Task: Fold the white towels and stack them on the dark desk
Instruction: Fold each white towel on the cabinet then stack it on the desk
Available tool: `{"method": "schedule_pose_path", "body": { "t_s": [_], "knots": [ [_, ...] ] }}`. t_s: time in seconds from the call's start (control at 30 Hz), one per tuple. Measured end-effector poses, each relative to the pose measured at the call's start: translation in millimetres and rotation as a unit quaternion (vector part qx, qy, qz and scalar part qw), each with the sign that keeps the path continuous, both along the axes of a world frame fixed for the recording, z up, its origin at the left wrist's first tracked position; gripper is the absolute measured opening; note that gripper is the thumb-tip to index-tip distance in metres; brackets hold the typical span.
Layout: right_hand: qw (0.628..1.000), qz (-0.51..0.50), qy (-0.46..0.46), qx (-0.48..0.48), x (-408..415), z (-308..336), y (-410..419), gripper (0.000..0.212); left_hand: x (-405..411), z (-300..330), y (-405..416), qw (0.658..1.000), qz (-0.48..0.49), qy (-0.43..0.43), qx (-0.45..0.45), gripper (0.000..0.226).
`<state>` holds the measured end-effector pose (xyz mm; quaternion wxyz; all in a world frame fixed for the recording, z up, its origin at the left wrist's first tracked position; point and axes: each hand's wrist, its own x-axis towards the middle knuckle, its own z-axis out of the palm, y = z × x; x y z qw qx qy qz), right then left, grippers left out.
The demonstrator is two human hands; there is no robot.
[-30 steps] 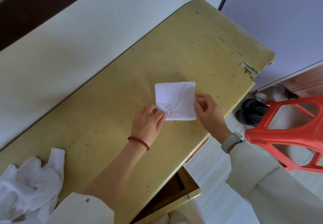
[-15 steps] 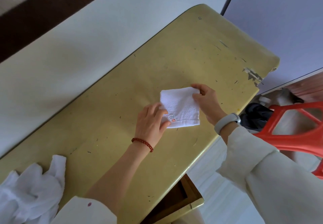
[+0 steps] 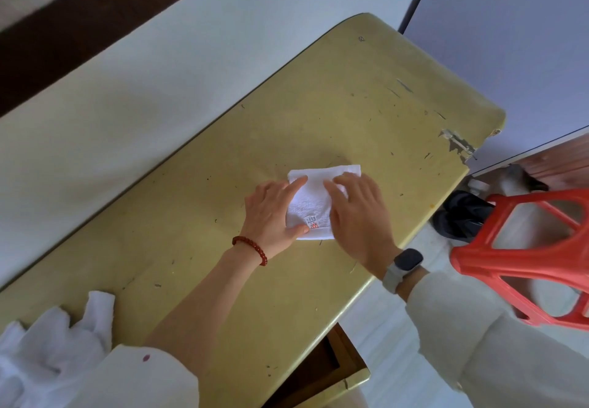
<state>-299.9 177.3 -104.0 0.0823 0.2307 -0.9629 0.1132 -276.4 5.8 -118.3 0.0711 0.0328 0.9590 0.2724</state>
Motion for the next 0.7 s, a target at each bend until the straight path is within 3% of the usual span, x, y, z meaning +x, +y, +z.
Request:
{"method": "schedule_pose_path", "body": {
  "t_s": [0.3, 0.47, 0.6, 0.7],
  "knots": [
    [0.99, 0.016, -0.103, 0.098, 14, -36, 4, 0.051, -20, 10, -5, 0.988, -0.031, -0.136, -0.062, 0.114],
    [0.989, 0.019, -0.103, 0.107, 14, -36, 4, 0.053, -26, 14, -5, 0.98, -0.055, -0.148, -0.124, 0.116],
    [0.989, 0.013, -0.12, 0.083, 16, -31, 1, 0.052, -22, 16, -8, 0.988, -0.028, -0.098, -0.114, 0.095],
    [0.993, 0.009, -0.111, 0.028, 16, -26, -1, 0.05, -15, 11, -11, 0.994, -0.004, 0.041, -0.102, 0.062]
  ]
}}
